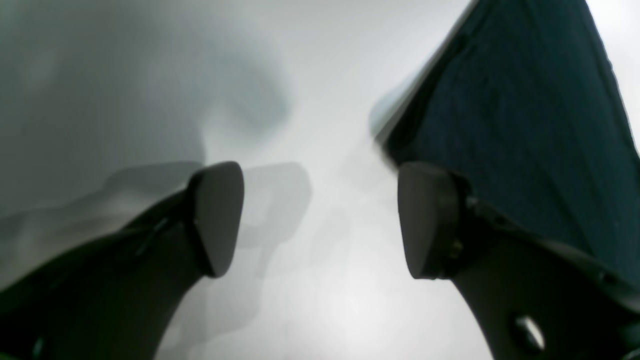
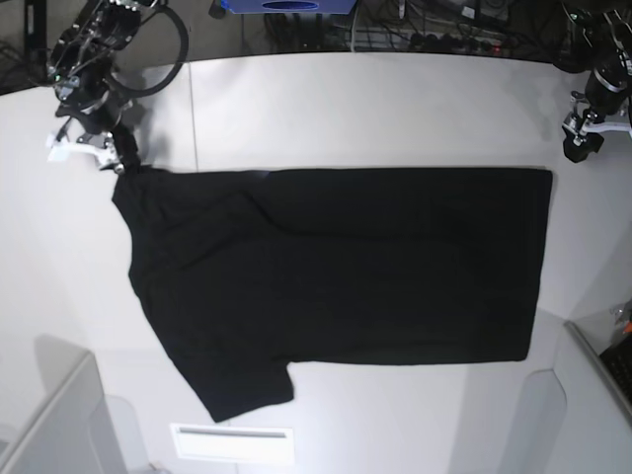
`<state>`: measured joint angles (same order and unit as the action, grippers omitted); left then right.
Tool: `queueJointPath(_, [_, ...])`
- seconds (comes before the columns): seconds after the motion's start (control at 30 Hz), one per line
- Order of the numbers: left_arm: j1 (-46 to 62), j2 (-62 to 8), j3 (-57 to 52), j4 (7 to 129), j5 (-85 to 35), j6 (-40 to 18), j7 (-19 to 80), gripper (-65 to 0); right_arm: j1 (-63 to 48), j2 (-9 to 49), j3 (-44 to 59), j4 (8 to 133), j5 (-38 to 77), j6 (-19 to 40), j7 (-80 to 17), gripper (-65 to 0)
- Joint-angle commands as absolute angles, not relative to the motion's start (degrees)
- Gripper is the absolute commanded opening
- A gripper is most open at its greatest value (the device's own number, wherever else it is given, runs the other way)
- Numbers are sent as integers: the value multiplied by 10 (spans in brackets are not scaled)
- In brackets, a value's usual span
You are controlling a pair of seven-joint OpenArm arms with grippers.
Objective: Fold the T-shirt properly
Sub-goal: 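Release and regrasp the shirt's shoulder edge with both grippers, then pull the shirt toward the robot with both grippers and release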
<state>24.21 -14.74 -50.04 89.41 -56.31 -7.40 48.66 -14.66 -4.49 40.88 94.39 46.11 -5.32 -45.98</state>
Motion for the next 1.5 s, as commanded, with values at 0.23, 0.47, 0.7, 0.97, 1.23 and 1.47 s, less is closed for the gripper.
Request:
queueJointPath(0.23, [240, -158, -501, 899, -572, -78, 480, -193, -116, -29, 403, 871, 462, -53, -432, -299])
queueJointPath(0.47, [211, -155, -500, 899, -534, -78, 480, -193, -103, -29, 388, 867, 462, -52, -432, -302])
queueJointPath(0.7, [160, -131, -500, 894, -473, -78, 482, -194, -98, -18, 360, 850, 463, -52, -428, -303])
queueJointPath(0.97, [117, -135, -464, 814, -473, -78, 483, -194, -98, -17, 360, 847, 463, -52, -428, -303])
queueJointPath(1.23, [87, -131, -402, 793, -473, -78, 481, -196, -96, -17, 360, 847, 463, -52, -428, -303])
queueJointPath(1.47, [53, -131, -398, 735, -473, -78, 481, -197, -95, -14, 356, 846, 463, -52, -401, -303])
